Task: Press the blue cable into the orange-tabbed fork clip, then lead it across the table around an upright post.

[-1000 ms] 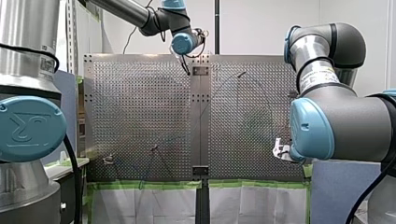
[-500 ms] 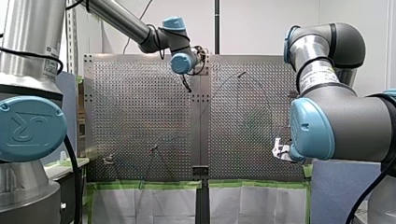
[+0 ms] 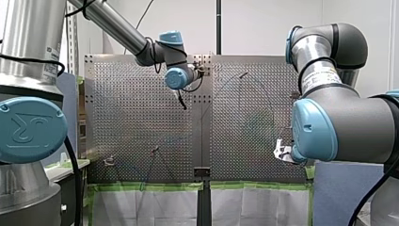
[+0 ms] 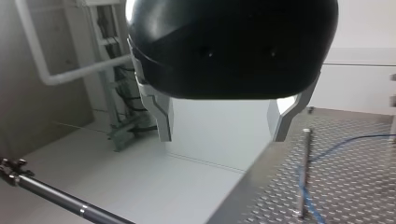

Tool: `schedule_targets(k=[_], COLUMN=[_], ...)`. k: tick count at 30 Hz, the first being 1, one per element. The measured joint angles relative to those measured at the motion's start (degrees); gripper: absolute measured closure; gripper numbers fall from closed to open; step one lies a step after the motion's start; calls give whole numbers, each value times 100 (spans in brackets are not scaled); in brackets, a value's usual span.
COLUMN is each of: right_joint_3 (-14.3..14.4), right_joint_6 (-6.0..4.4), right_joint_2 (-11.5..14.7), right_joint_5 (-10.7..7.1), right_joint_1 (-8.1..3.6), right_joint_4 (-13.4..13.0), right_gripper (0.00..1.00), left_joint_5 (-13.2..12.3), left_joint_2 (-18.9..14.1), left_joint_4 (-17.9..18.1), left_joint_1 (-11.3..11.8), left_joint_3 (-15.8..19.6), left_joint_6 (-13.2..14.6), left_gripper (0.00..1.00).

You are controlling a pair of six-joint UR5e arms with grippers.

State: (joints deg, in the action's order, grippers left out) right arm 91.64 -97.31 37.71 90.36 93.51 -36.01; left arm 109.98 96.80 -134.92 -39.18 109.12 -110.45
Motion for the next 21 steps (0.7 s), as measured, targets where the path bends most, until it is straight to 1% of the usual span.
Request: schedule_targets(k=[3,7,9,15,17,21], right_joint_3=[-1,-1,-2,-3,-4,-3], right_joint_6=[0,0,0,4,5,2], right_joint_2=[-1,-1,-2,-2,-2,-2], right_joint_5=[0,1,3,1,1,0], right_joint_1=[2,5,7,8,11,13], right_joint_4=[-3,-9,-10,-6,-5,-1], right_gripper=[100,100,100,100,100,100], left_joint_5=[14,100,155,411,442,429], left_joint_2=[3,45,103,397,489,559], left_joint_4=[-2,-3,-6,-10,-4,3], left_joint_1=[8,13,15,34,39,60], left_joint_3=[176,398,490,810,933,1185], left_joint_6=[2,10,34,242,274,296], left_gripper=[0,0,0,0,0,0])
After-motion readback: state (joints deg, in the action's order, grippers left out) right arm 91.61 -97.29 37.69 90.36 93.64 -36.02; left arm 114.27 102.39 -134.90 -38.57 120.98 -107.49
